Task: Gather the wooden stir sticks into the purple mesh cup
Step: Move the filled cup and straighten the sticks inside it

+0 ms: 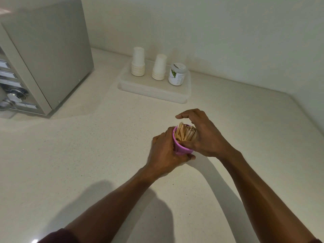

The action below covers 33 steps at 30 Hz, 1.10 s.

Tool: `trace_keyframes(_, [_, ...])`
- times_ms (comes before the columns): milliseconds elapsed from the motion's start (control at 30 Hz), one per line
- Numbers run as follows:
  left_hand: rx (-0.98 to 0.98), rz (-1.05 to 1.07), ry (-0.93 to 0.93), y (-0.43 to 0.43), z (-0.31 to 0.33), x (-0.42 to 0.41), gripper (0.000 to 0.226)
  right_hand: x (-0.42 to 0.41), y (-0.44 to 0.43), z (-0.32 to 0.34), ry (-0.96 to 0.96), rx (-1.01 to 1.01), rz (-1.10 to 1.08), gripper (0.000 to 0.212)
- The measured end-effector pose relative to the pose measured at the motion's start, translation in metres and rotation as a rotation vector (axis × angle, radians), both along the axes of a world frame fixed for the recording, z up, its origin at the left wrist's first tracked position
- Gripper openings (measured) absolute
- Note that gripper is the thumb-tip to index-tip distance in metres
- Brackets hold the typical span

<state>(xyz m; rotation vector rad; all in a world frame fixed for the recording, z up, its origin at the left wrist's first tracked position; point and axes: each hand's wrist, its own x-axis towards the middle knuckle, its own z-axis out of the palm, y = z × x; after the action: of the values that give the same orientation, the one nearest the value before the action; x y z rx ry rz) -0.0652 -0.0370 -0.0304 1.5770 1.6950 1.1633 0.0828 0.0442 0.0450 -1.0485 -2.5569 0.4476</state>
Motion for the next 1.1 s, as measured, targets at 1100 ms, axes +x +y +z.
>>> trace_keyframes(1100, [-0.065,-0.206,-0.104,0.005,0.005,-0.024,0.089,-0.005,-0.023,-0.019,0.655,-0.225,-0.388,0.031])
